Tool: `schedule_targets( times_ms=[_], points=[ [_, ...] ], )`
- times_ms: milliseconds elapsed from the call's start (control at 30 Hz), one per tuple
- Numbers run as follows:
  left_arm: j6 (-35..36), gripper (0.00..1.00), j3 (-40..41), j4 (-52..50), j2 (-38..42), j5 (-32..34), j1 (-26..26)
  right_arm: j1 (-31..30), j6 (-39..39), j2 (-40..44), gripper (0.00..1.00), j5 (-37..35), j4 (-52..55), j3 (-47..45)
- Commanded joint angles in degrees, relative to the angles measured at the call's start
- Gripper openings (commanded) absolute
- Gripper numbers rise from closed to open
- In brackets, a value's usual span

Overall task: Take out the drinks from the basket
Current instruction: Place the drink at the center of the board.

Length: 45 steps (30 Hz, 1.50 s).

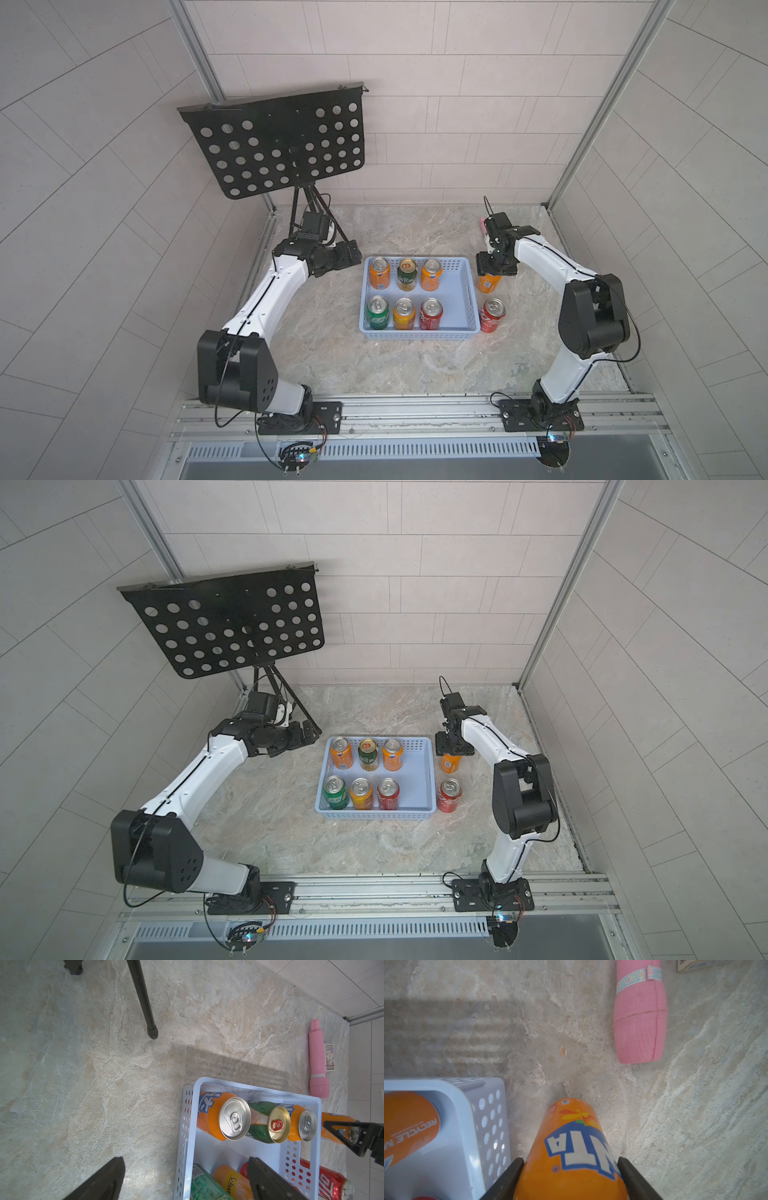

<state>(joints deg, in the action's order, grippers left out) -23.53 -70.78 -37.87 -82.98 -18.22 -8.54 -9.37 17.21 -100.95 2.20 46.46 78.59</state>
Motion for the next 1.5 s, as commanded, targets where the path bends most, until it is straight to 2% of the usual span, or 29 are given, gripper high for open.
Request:
schedule_targets(
  times_ms=[0, 67, 233, 500, 733, 933, 1200, 1333, 1467],
  points=[
    [0.8, 1.00, 0.2, -1.0, -0.4, -0.2, 0.1, -0.6, 0.7, 0.2, 0.35, 0.3, -2.2, 0.0],
    [0.7, 1.00, 0.3, -1.1, -0.5, -0.1, 0.1, -0.8, 0.4, 0.2, 0.42, 1.1, -2.2, -0.1],
    [0.7, 1.00, 0.2, -1.1, -0.5, -0.2, 0.1, -1.1, 0.4, 0.7, 0.67, 1.1, -2.3, -0.8],
    [0.7, 1.00, 0.1, -1.1, -0.6, -0.2, 0.1, -1.1, 0.4, 2.6, 0.86, 0.4, -0.8, 0.7],
    [0.8, 1.00, 0.1, -1.5, -0.3, 0.4, 0.1, -1.1, 0.1, 4.7, 0.89, -1.9, 1.5, 3.8],
    [0.9, 1.00, 0.1, -1.6, 0.3, 1.2, 0.1, -1.1, 0.8, 11.9, 0.88, -2.9, 2.1, 6.0],
    [0.8, 1.00, 0.2, -1.3, -0.2, -0.2, 0.1, -1.7, 0.4, 24.0, 0.86, 5.2, -0.7, 4.8],
    [0.7, 1.00, 0.3, -1.0, -0.8, -1.7, 0.0, -4.4, -0.5, 26.9, 0.86, 7.7, -1.1, 5.0],
    [0.3, 1.00, 0.1, -0.7, -1.9, -3.9, 0.0, -7.8, 0.1, 26.3, 0.87, 8.3, -1.6, 5.5]
  ],
)
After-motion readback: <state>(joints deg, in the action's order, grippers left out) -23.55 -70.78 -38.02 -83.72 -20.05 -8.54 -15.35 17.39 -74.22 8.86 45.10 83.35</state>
